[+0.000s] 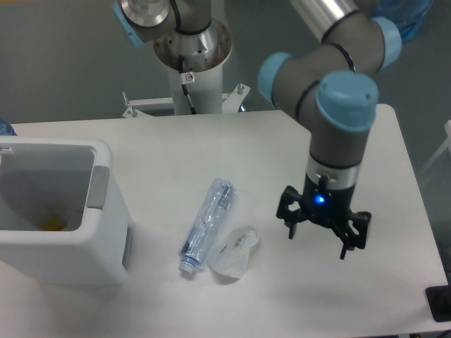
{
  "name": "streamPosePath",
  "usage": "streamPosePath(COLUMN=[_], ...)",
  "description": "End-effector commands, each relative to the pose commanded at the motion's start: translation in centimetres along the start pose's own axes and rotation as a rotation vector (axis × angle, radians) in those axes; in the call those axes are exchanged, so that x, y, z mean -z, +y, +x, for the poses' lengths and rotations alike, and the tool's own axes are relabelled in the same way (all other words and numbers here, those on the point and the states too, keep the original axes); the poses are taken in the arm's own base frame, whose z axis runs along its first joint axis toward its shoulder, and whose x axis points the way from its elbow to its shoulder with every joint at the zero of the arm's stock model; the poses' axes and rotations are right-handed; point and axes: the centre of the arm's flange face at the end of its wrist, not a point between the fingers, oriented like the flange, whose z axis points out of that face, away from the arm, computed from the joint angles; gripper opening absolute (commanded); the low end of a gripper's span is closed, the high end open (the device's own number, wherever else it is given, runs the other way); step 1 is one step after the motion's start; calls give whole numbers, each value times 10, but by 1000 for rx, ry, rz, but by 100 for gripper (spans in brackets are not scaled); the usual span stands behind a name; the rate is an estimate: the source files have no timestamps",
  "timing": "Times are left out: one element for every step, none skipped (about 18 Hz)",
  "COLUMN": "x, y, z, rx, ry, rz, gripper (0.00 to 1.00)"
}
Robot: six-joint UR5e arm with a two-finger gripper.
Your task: Open the trash can
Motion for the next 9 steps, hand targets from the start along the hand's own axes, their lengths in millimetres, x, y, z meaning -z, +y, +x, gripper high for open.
streamPosePath(x=[-3,-6,-11,-15,-17,-21,-22,-21,-22], y=[2,4,8,11,14,15,16,15,14], z=[0,-1,-3,-5,-6,-5,-6,-5,-3], rx=[-2,-4,-7,-14,-28,-40,-42,-43,-46], ry=[1,-1,-8,-16,-19,-18,-19,-19,-16], rz=[-12,-27,-54,-87,-114,-133,-140,-140,-141], gripper=[100,100,100,100,100,100,100,100,100])
